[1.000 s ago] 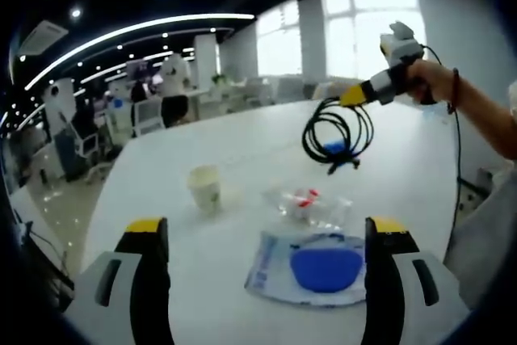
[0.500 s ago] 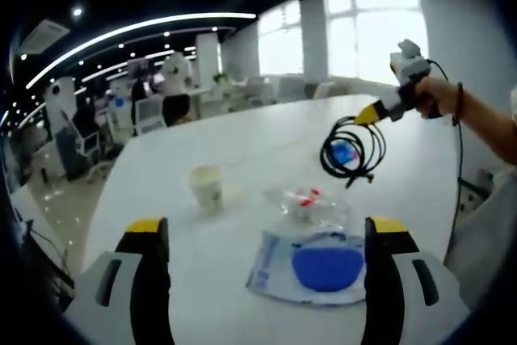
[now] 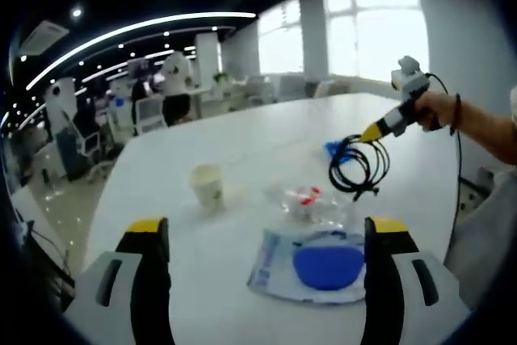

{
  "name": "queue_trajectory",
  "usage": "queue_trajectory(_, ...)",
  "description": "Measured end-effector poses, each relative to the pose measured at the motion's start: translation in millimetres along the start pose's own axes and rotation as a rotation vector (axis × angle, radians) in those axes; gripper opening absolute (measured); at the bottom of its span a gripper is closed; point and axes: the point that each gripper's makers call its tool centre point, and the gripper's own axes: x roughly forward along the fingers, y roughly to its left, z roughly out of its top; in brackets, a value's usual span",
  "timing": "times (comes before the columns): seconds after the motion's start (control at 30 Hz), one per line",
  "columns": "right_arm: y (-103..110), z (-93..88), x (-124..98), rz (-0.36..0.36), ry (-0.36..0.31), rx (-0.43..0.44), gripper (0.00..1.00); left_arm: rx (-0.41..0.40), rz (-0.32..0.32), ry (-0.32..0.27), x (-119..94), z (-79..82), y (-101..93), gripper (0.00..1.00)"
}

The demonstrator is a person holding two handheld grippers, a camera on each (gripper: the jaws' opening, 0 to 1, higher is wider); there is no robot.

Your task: Arrange the tabletop items into an orderly group along one side of the table until the central work area is clear of visible clutter.

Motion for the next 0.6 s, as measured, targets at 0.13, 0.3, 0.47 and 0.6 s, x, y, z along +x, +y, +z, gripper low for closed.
queue_trajectory(0.13,-12.4,-0.2,3.9,-0.035,-0.004,-0.018,0.01,-0.001,0.002,0.001,-0.1,-0.7,0.4,0.98)
queue_trajectory(0.3,-32.3,-0.7,9.1,-0.095,0.007,-0.042,0.01,0.010,0.000,0.005,0.3,-1.3,-0.5,0.98)
queue_trajectory(0.47,-56.8,-4.2,19.1,-0.177,0.025,-0.132,0.01,0.015,0.000,0.010,0.9,-2.5,-0.1,0.98)
queue_trajectory(0.6,-72.3,-7.7,28.7,-0.205,0.038,-0.146,0.01,0.008,0.008,0.011,0.0,-3.6,2.8,0.98)
